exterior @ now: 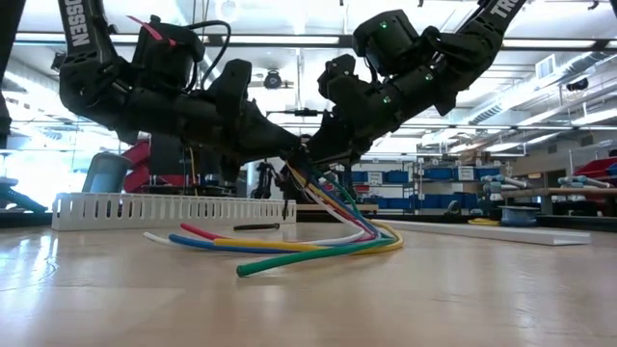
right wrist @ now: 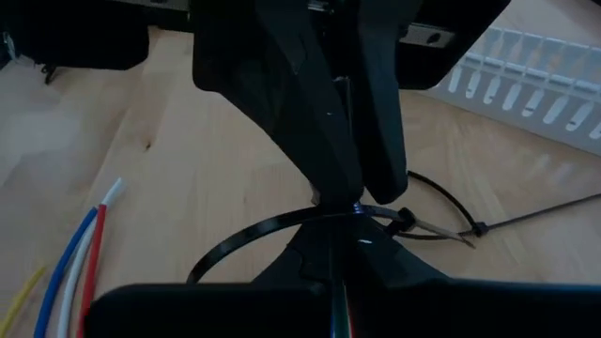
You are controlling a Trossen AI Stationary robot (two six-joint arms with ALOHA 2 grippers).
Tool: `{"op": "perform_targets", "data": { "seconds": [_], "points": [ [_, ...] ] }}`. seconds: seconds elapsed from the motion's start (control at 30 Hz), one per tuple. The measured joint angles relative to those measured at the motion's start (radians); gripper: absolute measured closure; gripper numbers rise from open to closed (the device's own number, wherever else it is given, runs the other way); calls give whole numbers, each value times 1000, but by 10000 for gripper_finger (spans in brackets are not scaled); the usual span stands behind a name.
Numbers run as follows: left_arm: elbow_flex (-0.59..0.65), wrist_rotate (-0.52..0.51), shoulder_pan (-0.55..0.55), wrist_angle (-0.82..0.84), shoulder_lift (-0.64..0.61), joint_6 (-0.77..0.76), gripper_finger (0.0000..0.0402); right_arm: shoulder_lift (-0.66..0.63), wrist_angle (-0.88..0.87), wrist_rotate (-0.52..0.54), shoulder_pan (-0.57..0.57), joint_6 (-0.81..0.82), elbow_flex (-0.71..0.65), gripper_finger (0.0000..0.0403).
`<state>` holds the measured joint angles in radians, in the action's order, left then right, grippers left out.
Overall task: Ziptie cables
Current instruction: Wrap the cable wires with the left black zip tie
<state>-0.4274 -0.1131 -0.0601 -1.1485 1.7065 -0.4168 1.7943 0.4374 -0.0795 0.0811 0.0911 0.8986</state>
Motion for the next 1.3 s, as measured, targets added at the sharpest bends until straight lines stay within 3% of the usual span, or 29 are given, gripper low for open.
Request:
{"op": "perform_targets", "data": {
  "seconds": [0.37,0.6,0.77,1.0,1.3],
  "points": [
    [16,35,0,2,0,91,356,0,-68,0,0,68,1,320],
    [85,72,0,-13,0,60,357,0,-174,0,0,138,0,273],
    [101,128,3,-9,0,39,357,0,-171,-64,0,203,1,267],
    [101,137,3,-7,-1,24,357,1,-138,-55,60,349,1,273],
    [101,137,3,-2,-1,23,357,95,30,-242,167,581,2,270]
  ]
}}
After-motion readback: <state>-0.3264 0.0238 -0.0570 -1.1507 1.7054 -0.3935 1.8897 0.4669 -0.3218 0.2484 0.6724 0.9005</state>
